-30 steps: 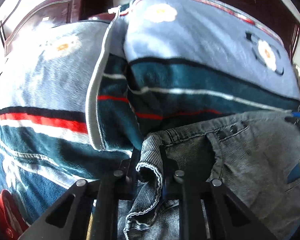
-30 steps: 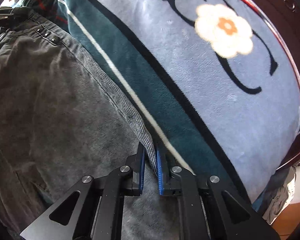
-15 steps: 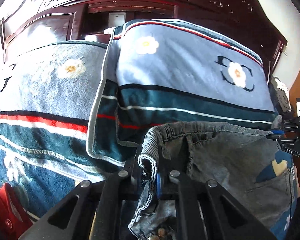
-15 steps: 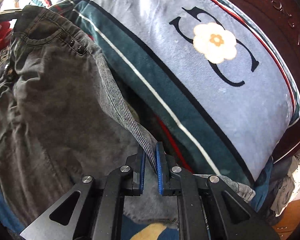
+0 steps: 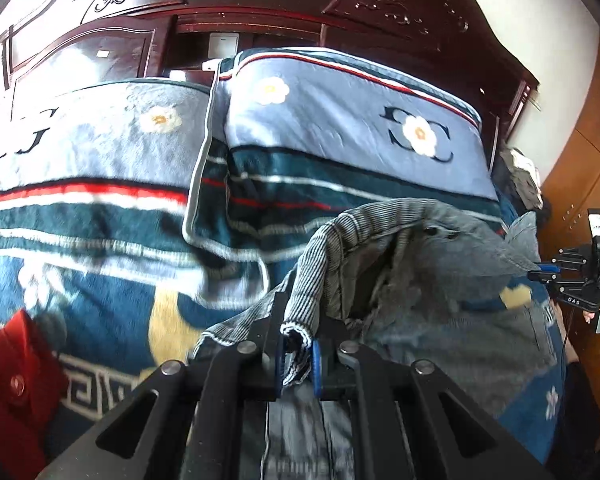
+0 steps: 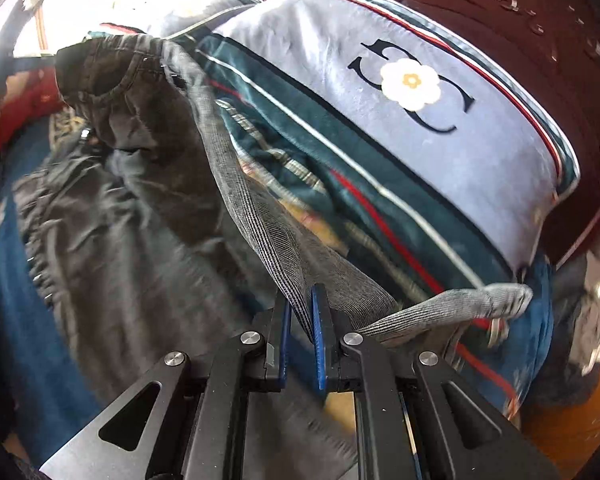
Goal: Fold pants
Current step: 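Lift the waistband with both grippers and fold it over toward the leg hems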
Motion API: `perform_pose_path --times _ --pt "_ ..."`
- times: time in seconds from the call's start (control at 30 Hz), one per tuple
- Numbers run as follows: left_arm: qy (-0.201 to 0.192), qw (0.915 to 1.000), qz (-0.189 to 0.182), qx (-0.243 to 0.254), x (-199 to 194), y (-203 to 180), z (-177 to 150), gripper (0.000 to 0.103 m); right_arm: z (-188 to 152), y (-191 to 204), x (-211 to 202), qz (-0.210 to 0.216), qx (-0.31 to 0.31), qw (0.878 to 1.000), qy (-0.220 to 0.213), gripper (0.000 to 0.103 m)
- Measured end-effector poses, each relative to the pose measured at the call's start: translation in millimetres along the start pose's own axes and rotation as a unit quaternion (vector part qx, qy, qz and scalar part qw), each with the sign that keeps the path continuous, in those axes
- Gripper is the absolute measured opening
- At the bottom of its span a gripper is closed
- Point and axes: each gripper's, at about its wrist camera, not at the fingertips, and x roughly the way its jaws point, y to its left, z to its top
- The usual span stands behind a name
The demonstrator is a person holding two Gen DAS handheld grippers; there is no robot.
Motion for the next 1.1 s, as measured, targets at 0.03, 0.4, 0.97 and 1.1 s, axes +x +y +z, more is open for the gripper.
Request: perform_pose_path --times 0.03,0.4,0.97,1.1 --pt "0.004 1.0 0.0 0.003 -4 0 -7 0.012 -4 0 3 0.003 0.004 1.0 0.0 0.009" --pt "0.127 0.9909 0.013 0.042 4 3 -112 0.012 -106 81 40 0.032 0.056 0.995 0.071 0.01" --pt "0.14 0.9859 0.048 0.078 2 -2 -137 0.016 -129 92 40 0.007 0.085 0.994 0.074 0.011" --pt "0.172 0.9799 0.056 0.083 14 -2 -143 0.016 -134 97 51 -0.008 0.099 0.992 0.072 0.013"
